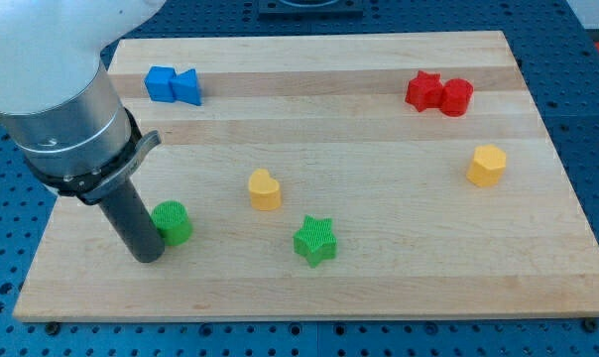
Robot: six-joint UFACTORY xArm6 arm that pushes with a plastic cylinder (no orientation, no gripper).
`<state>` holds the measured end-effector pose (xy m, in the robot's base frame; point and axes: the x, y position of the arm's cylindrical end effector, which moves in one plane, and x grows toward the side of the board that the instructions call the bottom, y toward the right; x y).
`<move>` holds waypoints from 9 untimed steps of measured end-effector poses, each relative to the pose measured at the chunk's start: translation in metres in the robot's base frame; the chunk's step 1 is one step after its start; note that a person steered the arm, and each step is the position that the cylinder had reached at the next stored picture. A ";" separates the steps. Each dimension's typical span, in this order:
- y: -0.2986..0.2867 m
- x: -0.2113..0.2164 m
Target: Move the green circle into the green star
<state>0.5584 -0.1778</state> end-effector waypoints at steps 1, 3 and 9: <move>-0.054 -0.004; -0.011 -0.031; 0.084 -0.059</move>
<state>0.4996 -0.0933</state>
